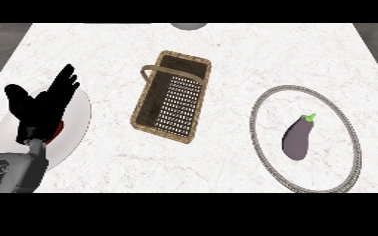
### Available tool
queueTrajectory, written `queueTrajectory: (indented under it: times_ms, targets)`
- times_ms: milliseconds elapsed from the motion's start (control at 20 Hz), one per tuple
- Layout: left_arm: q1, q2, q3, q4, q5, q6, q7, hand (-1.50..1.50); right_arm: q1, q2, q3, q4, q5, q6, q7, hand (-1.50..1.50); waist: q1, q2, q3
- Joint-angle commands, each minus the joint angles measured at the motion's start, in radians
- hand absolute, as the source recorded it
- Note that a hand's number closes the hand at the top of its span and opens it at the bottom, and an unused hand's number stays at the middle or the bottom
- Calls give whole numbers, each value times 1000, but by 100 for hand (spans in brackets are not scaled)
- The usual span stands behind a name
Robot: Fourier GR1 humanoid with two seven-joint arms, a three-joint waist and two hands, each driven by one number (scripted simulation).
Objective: Pick the eggplant from the placemat and place it in the basket
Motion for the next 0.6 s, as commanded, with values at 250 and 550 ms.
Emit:
queueTrajectory:
  times_ms: [250,550]
  targets:
    - [-18,-28,33,91,-25,-40,-48,0,157,118,-171,39,44,65,-174,-150,-14,0,1]
    - [12,-16,68,15,-26,-45,-25,0,311,294,-205,-52,209,36,-311,-150,-8,-1,1]
